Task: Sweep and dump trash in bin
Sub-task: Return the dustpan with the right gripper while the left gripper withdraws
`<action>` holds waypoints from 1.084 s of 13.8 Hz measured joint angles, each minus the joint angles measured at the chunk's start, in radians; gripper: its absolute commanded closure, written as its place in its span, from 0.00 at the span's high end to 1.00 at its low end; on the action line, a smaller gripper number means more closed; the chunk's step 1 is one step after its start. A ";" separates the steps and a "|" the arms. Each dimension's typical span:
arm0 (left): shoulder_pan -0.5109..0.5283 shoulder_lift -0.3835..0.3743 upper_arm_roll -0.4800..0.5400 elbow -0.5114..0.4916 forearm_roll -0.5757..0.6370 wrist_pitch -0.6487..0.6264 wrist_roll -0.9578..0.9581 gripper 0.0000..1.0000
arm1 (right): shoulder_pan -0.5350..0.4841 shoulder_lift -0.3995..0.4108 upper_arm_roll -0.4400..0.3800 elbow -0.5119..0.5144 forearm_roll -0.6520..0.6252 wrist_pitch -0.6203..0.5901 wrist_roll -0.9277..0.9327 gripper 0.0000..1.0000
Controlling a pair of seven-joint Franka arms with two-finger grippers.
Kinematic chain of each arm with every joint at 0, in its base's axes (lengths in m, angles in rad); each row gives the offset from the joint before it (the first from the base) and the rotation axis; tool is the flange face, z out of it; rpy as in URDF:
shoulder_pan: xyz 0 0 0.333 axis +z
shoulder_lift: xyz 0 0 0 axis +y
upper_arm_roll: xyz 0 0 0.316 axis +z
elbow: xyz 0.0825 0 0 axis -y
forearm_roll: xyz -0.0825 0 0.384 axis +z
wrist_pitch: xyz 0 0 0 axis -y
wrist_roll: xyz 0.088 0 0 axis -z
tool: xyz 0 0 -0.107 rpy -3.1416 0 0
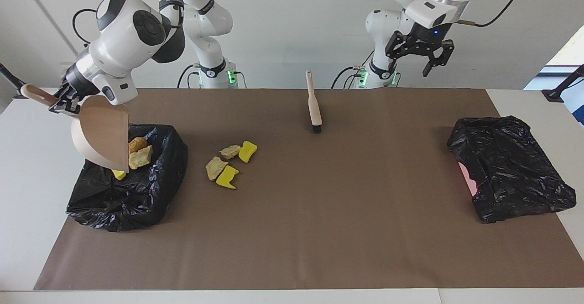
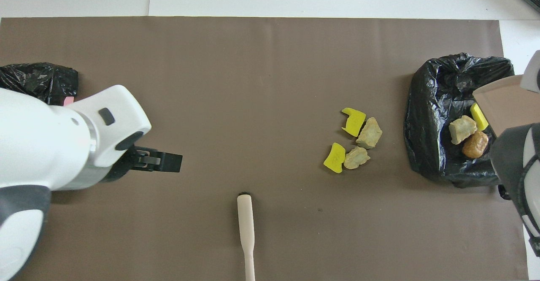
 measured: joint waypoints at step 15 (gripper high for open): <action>0.100 0.104 0.011 0.153 0.039 -0.083 0.138 1.00 | 0.229 0.166 0.111 0.092 0.669 -0.086 1.233 0.00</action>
